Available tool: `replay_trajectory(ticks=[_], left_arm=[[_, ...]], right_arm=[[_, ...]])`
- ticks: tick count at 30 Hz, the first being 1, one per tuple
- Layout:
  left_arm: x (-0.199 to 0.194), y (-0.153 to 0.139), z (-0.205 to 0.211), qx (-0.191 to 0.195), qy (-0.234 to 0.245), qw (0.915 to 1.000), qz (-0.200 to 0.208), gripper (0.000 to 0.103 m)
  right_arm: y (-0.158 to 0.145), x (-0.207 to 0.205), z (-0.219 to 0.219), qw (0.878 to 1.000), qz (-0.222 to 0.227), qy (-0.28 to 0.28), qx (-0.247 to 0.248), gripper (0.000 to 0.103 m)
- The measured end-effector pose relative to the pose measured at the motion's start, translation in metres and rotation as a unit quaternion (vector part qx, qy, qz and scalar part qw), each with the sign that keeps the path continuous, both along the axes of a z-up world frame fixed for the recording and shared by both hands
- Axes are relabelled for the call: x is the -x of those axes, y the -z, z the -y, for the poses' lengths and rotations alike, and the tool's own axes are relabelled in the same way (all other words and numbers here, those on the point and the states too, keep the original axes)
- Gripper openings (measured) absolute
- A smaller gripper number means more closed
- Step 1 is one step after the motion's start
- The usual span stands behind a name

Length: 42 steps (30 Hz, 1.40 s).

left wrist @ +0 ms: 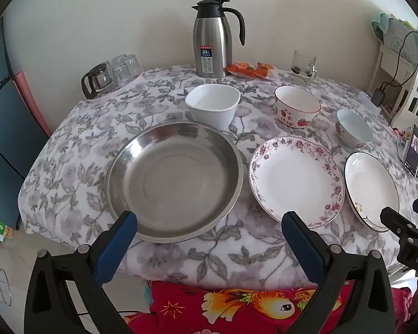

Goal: Organize plates and bowls

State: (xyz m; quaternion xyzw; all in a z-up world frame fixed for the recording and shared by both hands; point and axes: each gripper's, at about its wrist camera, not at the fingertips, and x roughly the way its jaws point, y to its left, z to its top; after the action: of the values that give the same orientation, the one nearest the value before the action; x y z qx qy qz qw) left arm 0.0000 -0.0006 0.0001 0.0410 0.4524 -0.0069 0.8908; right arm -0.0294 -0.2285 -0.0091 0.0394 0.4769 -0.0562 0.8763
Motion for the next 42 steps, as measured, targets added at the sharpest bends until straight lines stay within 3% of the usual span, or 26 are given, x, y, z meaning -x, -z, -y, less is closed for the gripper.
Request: replay_trajectory(ticks=[42], left_arm=[[-0.0006, 0.0035, -0.0021, 0.009, 0.0, 0.9999, -0.009, 0.103]], right_arm=[[0.0019, -0.0017, -0.0026, 1.0, -0.003, -0.001, 0.005, 0.103]])
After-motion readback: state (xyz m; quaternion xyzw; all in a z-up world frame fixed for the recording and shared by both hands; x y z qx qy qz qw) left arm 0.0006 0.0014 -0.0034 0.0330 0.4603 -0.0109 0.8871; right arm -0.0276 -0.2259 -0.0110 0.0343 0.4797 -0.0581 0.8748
